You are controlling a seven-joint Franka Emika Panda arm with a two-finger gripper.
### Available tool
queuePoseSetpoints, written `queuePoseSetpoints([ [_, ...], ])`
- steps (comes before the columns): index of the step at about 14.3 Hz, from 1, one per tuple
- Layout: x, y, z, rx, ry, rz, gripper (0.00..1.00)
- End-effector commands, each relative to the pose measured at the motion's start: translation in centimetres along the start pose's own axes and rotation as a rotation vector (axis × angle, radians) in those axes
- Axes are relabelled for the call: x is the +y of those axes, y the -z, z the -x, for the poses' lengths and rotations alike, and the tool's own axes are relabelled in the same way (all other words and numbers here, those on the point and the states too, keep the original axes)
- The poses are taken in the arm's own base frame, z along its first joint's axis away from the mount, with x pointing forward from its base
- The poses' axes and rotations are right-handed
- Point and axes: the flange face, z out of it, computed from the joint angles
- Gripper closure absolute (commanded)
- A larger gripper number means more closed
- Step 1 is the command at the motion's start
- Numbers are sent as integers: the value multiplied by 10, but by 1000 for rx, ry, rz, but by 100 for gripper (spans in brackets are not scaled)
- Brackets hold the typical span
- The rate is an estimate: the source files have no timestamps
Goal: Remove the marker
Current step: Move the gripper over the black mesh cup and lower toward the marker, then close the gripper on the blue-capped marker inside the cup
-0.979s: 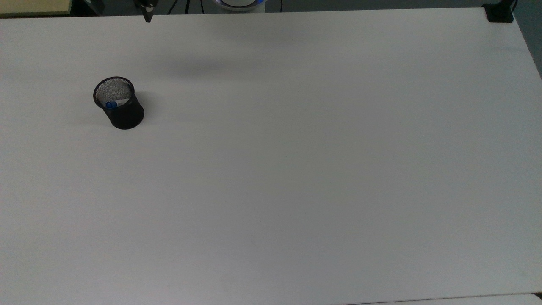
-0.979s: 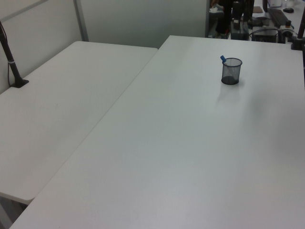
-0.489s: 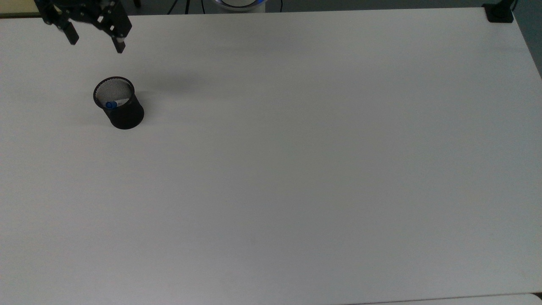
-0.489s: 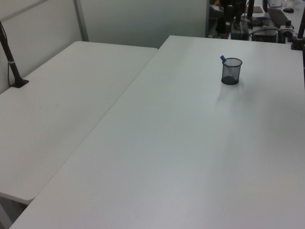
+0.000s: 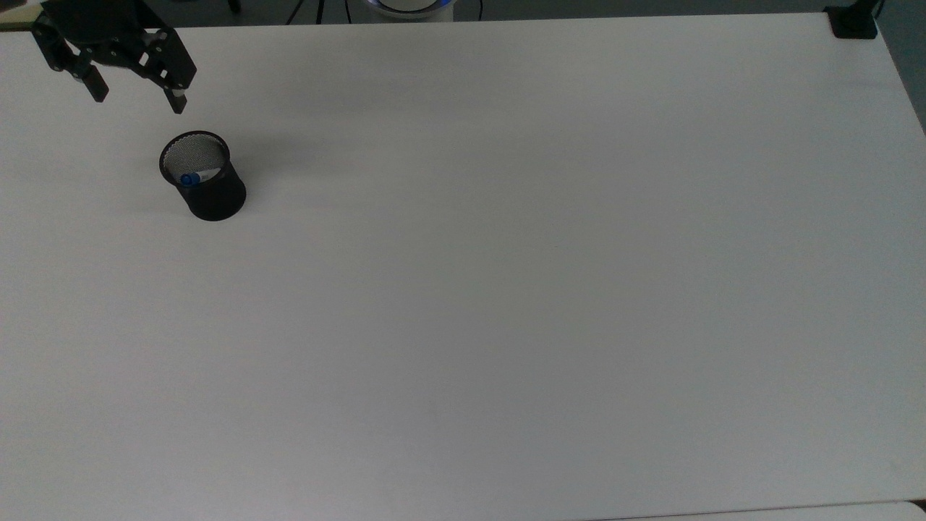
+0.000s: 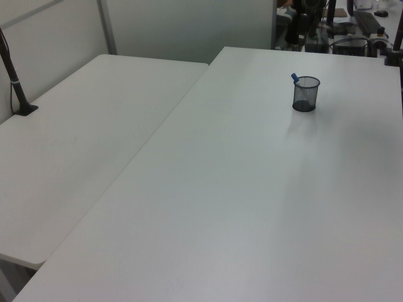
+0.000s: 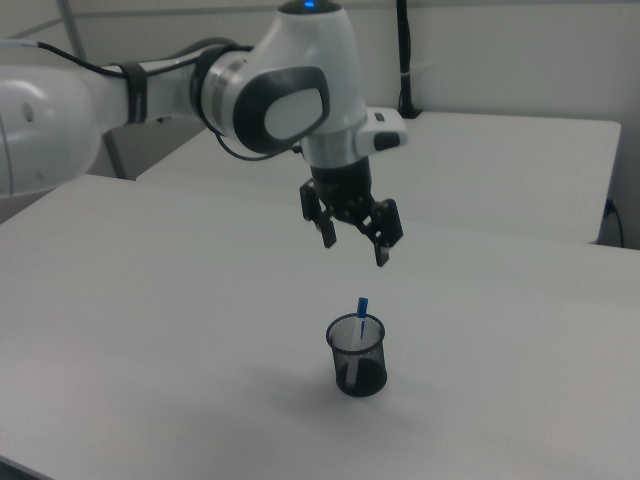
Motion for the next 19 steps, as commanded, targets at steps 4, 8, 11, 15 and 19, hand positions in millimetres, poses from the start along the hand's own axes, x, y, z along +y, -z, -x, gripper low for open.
queuePoseSetpoints([
  [4,-13,-55,-24,-23,80,1,15],
  [8,-33,-90,-38,-27,136,16,29],
  [11,-35,-96,-38,-37,148,25,32],
  [15,-34,-96,-38,-42,163,45,39],
  [19,-24,-91,-34,-59,244,76,40],
])
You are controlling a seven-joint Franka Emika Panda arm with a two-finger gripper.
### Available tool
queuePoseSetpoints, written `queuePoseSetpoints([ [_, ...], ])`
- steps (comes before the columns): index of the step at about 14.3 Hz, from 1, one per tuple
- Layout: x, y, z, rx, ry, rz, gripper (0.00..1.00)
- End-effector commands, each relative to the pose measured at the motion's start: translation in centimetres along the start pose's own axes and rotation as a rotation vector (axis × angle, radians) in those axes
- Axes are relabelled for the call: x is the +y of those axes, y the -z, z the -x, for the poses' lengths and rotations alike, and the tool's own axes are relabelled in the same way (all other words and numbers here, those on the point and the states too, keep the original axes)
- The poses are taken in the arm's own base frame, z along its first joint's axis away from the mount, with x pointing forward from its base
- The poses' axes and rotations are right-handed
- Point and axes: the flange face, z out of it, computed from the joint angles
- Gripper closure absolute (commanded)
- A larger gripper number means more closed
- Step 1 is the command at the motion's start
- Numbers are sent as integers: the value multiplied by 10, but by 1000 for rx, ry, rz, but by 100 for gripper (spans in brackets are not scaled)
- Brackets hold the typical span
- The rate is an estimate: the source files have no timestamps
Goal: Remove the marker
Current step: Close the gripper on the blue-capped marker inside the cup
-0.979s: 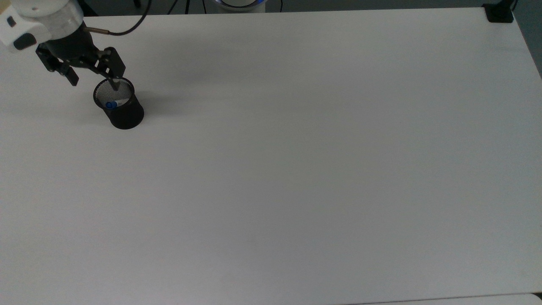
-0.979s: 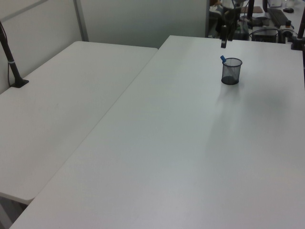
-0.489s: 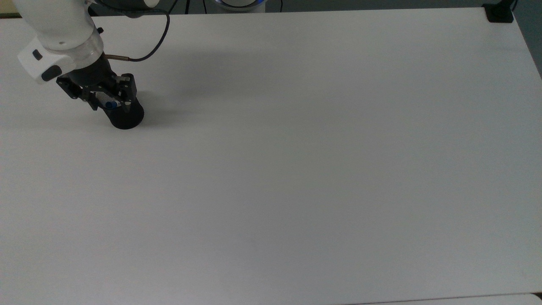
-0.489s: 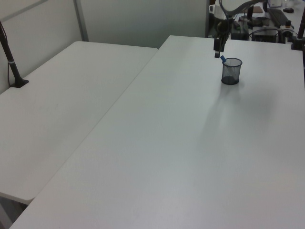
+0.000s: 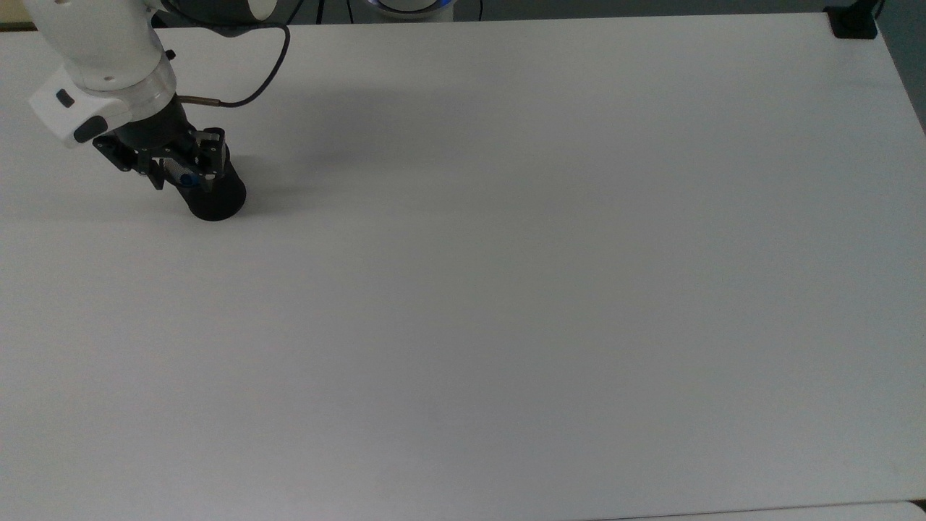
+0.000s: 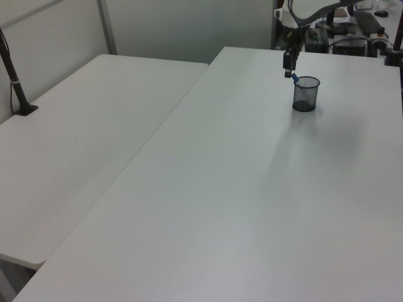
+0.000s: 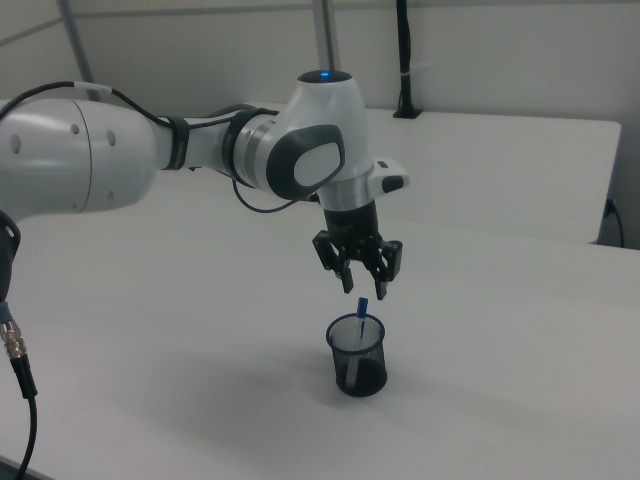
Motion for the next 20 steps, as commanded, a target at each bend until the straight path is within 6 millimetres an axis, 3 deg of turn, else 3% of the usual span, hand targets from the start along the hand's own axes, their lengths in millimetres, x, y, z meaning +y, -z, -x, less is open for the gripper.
queuePoseSetpoints([
  [1,8,8,5,-1,78,27,40],
  [11,-9,-9,9,-65,101,2,41],
  [16,-7,-11,10,-74,107,11,60],
  [20,-4,-11,11,-75,140,11,83],
])
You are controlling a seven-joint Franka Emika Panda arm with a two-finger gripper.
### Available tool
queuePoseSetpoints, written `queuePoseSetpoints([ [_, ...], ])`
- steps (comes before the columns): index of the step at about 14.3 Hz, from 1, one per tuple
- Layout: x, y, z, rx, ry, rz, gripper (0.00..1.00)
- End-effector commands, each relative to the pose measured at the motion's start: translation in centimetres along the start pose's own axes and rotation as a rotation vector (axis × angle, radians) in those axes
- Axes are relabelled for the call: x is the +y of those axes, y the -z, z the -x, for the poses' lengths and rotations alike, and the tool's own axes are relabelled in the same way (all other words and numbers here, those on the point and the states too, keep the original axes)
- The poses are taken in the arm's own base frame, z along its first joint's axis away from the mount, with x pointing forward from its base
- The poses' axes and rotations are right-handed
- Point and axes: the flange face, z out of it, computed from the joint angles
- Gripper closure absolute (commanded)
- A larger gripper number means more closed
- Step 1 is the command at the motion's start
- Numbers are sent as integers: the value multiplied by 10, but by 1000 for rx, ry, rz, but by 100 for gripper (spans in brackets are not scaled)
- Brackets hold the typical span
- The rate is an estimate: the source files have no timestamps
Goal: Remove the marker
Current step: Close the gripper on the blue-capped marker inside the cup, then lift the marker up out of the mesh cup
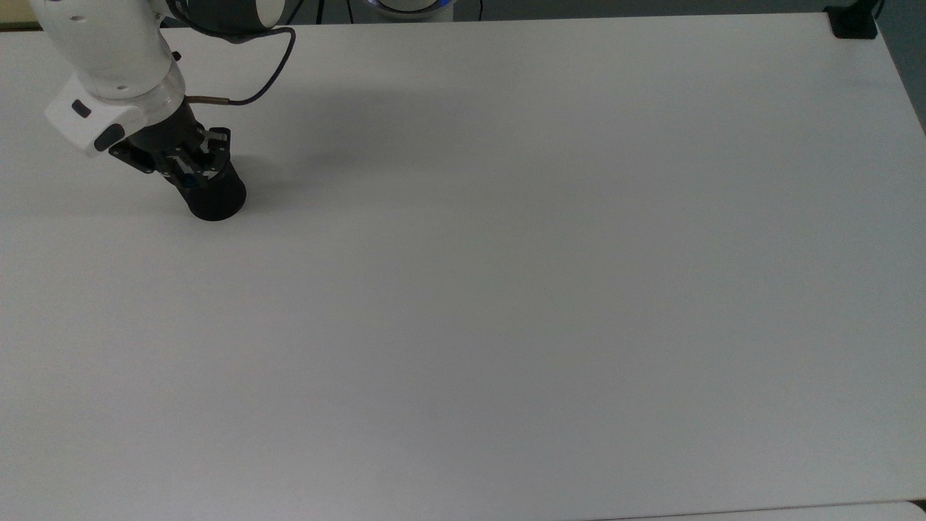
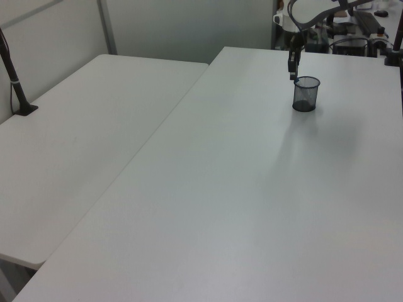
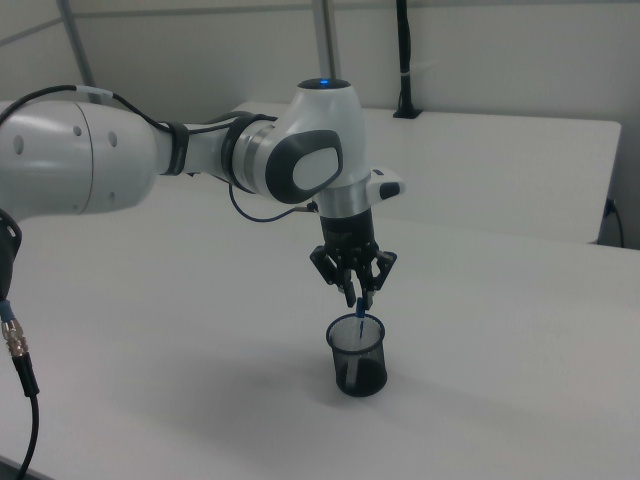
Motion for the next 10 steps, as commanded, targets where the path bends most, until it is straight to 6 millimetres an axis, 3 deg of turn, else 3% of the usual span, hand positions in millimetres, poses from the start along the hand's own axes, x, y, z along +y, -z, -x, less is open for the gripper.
queuePoseSetpoints([
  [1,1,0,6,-21,56,9,90],
  [3,1,1,7,-24,56,7,99],
  [5,6,6,13,-34,58,1,100],
  [10,30,43,35,2,28,-4,100],
])
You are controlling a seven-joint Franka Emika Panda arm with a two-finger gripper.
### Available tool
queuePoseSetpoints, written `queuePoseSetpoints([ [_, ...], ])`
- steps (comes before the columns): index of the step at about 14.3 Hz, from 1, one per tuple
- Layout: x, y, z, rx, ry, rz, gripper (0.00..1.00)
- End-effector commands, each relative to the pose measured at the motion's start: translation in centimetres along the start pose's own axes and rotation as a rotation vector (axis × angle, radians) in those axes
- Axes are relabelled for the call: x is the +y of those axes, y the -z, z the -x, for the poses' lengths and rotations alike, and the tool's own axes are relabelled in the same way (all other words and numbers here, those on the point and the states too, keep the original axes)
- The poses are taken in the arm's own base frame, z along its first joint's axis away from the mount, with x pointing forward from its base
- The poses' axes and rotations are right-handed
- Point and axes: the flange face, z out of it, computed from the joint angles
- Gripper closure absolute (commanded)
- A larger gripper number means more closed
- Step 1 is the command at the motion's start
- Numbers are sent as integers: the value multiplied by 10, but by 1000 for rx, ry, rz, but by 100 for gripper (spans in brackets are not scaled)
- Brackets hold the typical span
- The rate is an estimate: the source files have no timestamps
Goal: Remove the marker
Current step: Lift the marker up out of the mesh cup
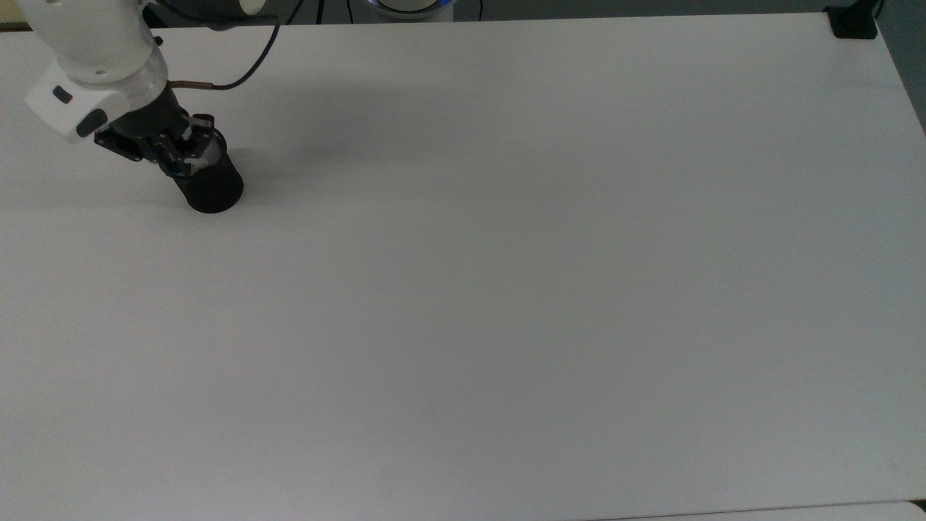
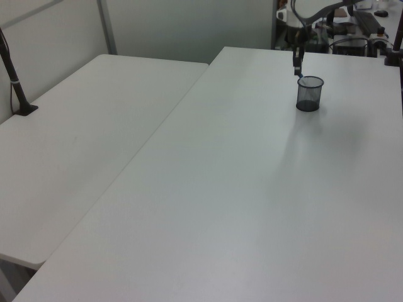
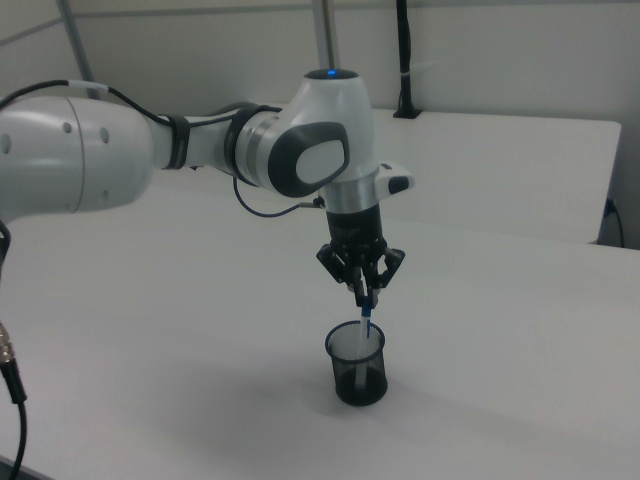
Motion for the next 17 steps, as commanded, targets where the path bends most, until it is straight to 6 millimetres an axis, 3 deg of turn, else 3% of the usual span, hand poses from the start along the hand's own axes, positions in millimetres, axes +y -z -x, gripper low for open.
queuePoseSetpoints([
  [1,12,37,23,24,3,-2,100],
  [3,12,53,23,73,-23,-35,100],
  [9,-2,133,41,240,-114,-133,100],
  [11,-19,139,46,172,-111,-183,100],
  [13,-53,140,49,36,-53,-257,100],
  [14,-83,134,44,-45,-8,-276,100],
  [15,-110,122,36,-108,24,-289,100],
  [16,-132,93,25,-189,59,-277,100],
  [17,-147,78,18,-241,91,-245,100],
])
